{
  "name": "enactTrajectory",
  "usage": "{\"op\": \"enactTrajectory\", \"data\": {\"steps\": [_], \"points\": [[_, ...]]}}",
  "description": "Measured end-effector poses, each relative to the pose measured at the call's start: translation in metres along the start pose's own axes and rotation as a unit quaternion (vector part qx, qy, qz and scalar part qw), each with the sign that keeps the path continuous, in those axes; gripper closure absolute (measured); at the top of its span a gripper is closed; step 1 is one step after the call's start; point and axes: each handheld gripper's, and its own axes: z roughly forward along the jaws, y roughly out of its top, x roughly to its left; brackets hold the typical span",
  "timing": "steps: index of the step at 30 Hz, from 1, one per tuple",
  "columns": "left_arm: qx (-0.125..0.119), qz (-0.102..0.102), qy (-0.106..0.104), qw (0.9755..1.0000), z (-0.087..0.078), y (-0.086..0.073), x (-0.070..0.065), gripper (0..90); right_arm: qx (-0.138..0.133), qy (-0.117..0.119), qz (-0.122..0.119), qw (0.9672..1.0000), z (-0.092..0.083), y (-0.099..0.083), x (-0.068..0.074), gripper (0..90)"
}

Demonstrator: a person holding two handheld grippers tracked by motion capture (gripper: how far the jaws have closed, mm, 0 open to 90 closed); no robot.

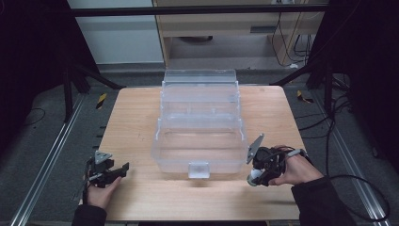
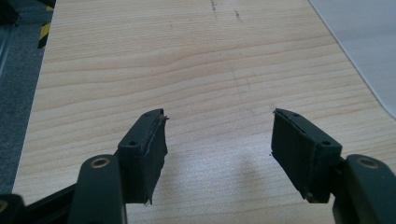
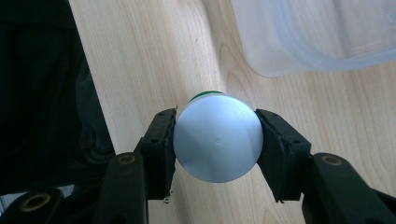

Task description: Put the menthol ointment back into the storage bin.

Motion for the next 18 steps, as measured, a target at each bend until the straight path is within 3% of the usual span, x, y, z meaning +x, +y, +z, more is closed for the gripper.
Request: {"op": "enactTrajectory", "data": {"steps": [18], "points": [[0.0,0.002,-0.001,1.0,0.0,0.0,-0.001,34.9,-0.032,-0.024,0.006,0.9992,-0.024,0.008,0.0,50.4]]}}
